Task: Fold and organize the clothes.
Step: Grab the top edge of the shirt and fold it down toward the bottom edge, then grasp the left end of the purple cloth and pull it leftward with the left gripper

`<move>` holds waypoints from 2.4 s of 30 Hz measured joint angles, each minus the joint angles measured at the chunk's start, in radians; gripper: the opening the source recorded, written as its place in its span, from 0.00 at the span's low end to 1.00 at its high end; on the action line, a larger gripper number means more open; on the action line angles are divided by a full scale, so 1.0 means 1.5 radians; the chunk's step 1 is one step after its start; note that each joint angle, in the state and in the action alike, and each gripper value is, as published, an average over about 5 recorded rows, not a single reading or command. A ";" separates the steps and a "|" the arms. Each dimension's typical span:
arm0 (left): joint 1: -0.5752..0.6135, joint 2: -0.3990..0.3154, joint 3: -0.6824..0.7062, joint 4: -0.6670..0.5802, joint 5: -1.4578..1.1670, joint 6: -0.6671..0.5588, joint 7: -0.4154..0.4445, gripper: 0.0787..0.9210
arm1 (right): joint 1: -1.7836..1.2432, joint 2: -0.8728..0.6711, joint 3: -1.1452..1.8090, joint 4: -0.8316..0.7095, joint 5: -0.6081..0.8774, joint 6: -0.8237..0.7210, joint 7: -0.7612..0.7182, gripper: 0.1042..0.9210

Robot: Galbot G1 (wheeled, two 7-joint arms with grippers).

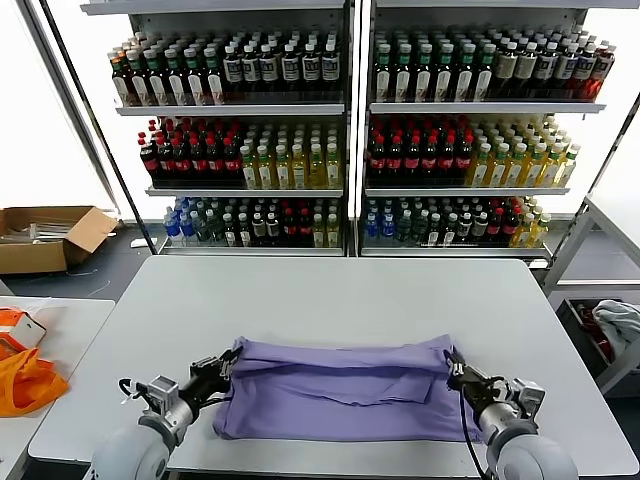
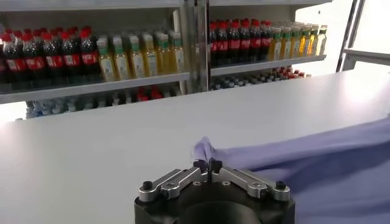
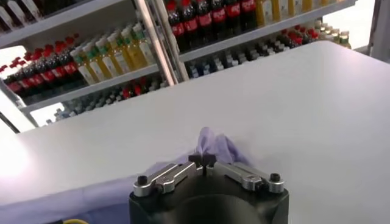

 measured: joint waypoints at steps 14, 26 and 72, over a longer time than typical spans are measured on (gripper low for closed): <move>0.046 -0.013 -0.005 -0.015 0.027 -0.009 0.004 0.03 | -0.042 0.011 -0.005 0.006 -0.033 0.003 0.002 0.00; 0.045 -0.034 -0.006 -0.025 0.065 -0.019 -0.008 0.41 | -0.045 0.010 -0.023 -0.013 -0.104 0.016 0.000 0.29; 0.086 -0.157 -0.012 -0.077 -0.006 0.069 -0.127 0.88 | -0.018 -0.009 -0.005 0.097 -0.100 0.041 0.009 0.88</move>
